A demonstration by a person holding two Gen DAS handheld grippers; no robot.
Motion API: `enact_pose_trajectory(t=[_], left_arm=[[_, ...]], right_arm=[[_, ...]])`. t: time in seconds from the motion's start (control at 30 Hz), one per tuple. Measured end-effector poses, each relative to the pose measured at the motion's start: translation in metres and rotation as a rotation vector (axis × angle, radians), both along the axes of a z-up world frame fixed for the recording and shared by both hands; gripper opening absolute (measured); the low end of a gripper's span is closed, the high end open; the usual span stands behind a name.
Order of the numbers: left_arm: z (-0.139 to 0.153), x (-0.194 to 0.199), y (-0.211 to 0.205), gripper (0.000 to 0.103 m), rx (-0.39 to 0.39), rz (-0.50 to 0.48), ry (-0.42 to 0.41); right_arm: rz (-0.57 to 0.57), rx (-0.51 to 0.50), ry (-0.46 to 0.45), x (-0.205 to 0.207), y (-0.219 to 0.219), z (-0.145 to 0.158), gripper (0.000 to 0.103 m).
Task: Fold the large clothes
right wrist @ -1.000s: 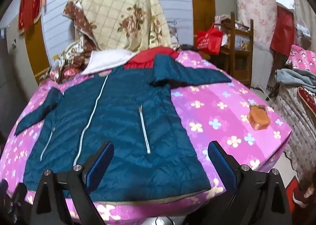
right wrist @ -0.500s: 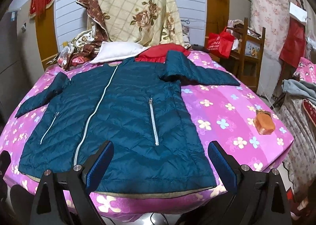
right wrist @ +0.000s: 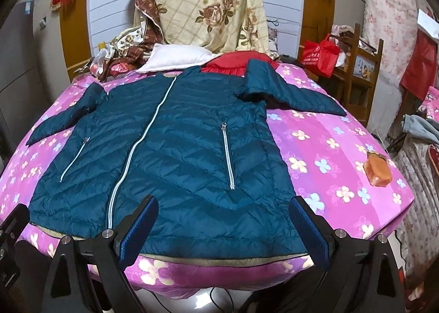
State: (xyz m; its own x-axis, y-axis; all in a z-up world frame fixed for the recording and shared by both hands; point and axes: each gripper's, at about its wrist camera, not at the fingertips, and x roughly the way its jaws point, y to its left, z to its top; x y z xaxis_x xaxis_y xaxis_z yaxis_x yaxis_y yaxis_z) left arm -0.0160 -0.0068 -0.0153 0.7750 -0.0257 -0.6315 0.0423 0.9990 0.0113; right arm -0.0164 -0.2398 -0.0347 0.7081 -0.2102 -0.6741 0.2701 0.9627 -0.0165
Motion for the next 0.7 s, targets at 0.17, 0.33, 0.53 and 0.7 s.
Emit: enact_pose_trajectory(t=[0.17,0.33,0.53,0.7], left_arm=[[-0.004,0.002,-0.002,0.095,0.002,-0.008,0.025],[-0.008,0.004,0.000,0.095,0.000,-0.006,0.049],[-0.011,0.007,0.001,0.095,0.000,-0.007,0.071],[-0.013,0.009,0.003,0.095,-0.006,0.002,0.084]], right_arm=[[0.002,0.001,0.017,0.002,0.000,-0.005,0.095],[0.002,0.003,0.028,0.003,0.001,-0.008,0.095],[0.002,0.003,0.036,0.003,0.001,-0.009,0.095],[0.003,0.006,0.042,0.003,0.001,-0.012,0.095]])
